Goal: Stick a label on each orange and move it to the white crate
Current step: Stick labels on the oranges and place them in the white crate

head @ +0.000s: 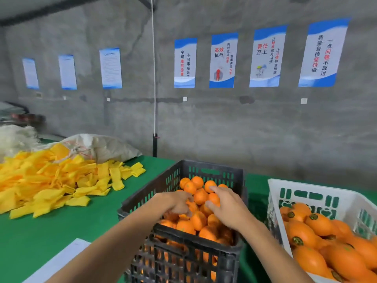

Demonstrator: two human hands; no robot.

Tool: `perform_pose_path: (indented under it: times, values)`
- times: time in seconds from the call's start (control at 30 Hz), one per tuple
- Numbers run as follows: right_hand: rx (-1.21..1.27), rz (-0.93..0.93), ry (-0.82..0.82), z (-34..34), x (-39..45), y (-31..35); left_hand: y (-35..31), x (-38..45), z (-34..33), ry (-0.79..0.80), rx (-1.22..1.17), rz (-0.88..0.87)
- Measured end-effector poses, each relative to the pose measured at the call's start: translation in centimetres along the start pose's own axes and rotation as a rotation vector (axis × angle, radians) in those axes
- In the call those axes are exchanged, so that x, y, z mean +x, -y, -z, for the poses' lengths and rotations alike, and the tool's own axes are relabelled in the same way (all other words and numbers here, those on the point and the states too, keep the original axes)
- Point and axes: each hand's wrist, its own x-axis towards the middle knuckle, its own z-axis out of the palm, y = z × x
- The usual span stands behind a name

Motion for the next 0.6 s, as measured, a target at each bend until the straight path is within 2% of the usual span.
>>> perform_pose_path:
  times: [0.1, 0.2, 0.47, 0.6]
  values:
    - [-0.074, -0.008, 0.123, -0.6, 3.6, 0.0, 1.8, 3.4, 0.3, 0.094, -0.045, 0.136]
    - [-0.098, -0.008, 0.155, -1.1, 6.2, -1.0, 2.8, 6.7, 0.4, 0.198, -0.081, 0.208]
    - [-0.008, -0.072, 0.194, -3.0, 8.1, -3.4, 1.4, 13.2, -0.2, 0.373, -0.146, 0.191]
    - [0.012, -0.086, 0.183, -3.0, 7.9, -3.5, 1.9, 13.2, -1.7, 0.325, -0.296, 0.150]
